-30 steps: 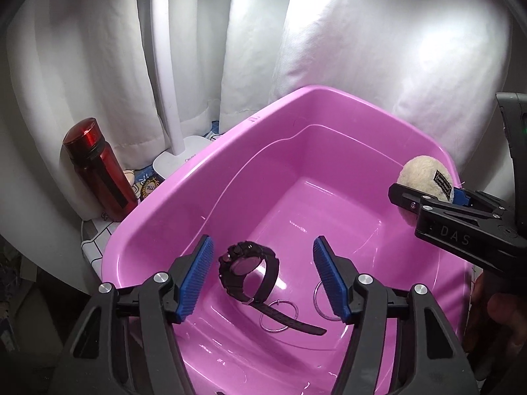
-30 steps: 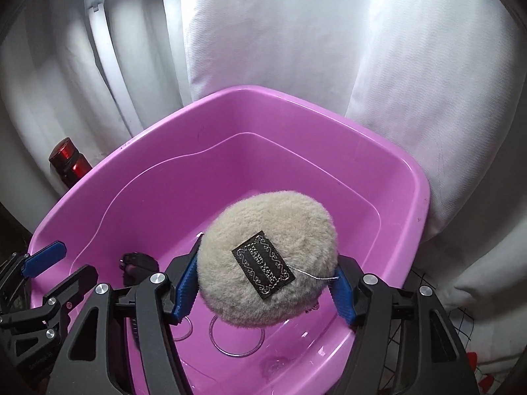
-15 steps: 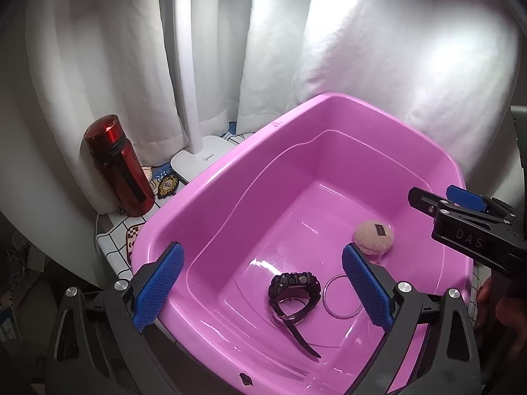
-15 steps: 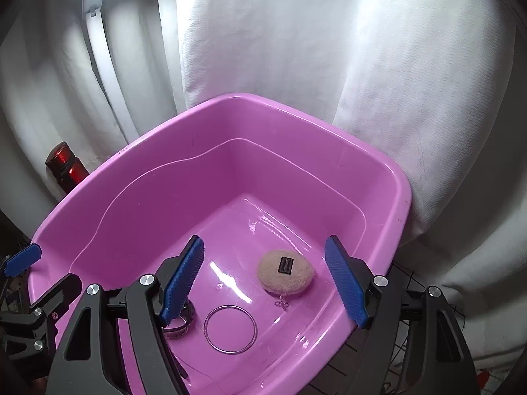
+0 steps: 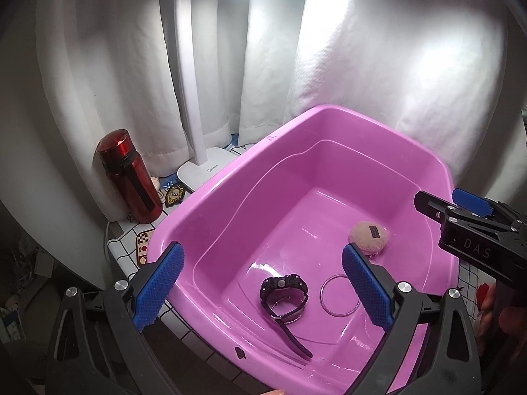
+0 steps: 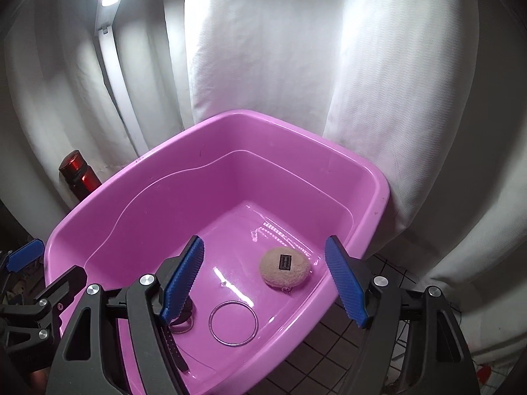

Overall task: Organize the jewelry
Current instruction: 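Withdraw both tools from the tub back toward the table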

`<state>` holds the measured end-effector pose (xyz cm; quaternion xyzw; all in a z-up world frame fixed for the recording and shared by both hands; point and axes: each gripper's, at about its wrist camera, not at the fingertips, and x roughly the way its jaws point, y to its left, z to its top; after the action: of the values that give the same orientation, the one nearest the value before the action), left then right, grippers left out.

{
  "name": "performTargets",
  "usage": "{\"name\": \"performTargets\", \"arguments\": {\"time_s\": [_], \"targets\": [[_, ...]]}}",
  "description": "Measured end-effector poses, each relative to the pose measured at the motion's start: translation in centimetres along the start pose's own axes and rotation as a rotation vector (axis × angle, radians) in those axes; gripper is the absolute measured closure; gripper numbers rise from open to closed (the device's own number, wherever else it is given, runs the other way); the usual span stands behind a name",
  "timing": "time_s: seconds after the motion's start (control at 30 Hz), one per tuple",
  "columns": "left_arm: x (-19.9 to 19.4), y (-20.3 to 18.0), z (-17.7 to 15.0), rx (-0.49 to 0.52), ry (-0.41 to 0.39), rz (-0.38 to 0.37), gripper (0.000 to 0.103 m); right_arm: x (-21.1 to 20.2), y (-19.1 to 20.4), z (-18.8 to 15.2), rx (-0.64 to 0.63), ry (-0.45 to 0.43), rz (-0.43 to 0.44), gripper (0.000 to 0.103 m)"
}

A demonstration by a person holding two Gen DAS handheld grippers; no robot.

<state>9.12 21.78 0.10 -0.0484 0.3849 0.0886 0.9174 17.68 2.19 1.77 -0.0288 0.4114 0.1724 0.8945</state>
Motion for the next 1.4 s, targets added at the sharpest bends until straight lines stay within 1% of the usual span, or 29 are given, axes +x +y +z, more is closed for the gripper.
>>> {"name": "performTargets", "arguments": {"time_s": [0.3,0.4,0.53,0.67,0.8,1.03,1.2,1.4], "targets": [[-2.1,-1.7,-0.6,0.021,-0.012,-0.012,0.008,-3.7,-1.5,-1.6,0.034,-0.054,-0.005,0.03],[-2.9,-2.3,-0.8,0.031,-0.018,-0.021,0.008,-5.4,-2.3,-2.7,0.043,-0.073,-0.019,0.03],[-4.2,-3.5,-1.3,0.044,-0.029,-0.044,0.008,-7.8,-3.5,-5.0,0.071,-0.091,-0.032,0.03],[-5.5,-5.3,-2.0,0.073,-0.041,-0.073,0.008,-10.1,-5.1,-8.0,0.115,-0.094,-0.044,0.03],[-6.6,-7.7,-3.2,0.113,-0.039,-0.106,0.008,-12.0,-7.1,-11.3,0.167,-0.078,-0.063,0.03],[-8.3,-12.6,-6.0,0.189,-0.018,-0.181,0.008,-15.8,-11.5,-17.7,0.269,-0.046,-0.137,0.03],[-8.9,-16.1,-8.1,0.245,0.009,-0.219,0.008,-18.2,-14.9,-22.4,0.351,-0.012,-0.198,0.03],[-8.0,-19.6,-10.4,0.282,0.068,-0.246,0.008,-20.3,-18.9,-27.0,0.445,0.015,-0.254,0.03]]}}
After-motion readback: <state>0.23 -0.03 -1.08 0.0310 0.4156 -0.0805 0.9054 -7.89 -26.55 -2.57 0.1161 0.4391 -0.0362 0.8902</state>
